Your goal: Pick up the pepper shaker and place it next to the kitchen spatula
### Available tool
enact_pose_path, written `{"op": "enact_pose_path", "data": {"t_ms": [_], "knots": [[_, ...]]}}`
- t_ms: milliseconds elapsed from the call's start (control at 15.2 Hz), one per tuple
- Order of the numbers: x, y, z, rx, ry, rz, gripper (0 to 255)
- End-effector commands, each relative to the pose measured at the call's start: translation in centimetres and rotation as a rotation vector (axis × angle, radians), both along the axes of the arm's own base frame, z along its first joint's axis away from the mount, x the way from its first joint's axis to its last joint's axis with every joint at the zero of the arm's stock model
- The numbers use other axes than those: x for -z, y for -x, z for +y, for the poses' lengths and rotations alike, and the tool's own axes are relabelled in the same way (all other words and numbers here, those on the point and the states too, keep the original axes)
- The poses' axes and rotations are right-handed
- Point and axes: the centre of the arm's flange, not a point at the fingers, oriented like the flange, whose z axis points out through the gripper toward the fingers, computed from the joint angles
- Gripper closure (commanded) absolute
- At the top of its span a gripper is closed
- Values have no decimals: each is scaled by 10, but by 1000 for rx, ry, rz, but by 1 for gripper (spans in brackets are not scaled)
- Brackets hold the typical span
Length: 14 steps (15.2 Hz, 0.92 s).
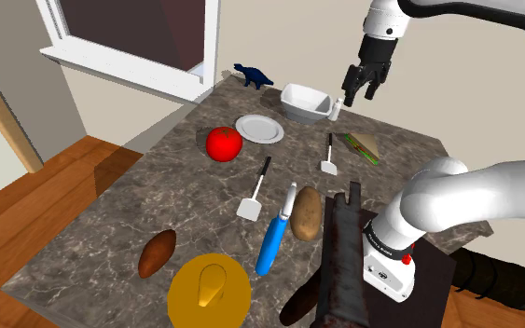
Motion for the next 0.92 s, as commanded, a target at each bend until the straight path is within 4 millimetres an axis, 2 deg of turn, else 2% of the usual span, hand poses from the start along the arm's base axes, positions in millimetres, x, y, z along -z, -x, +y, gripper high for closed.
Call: {"op": "enact_pose_path", "data": {"t_ms": [0,858], "knots": [[0,0,0,0,0,0,0],[60,-35,-158,-104,-38,-69,0]]}}
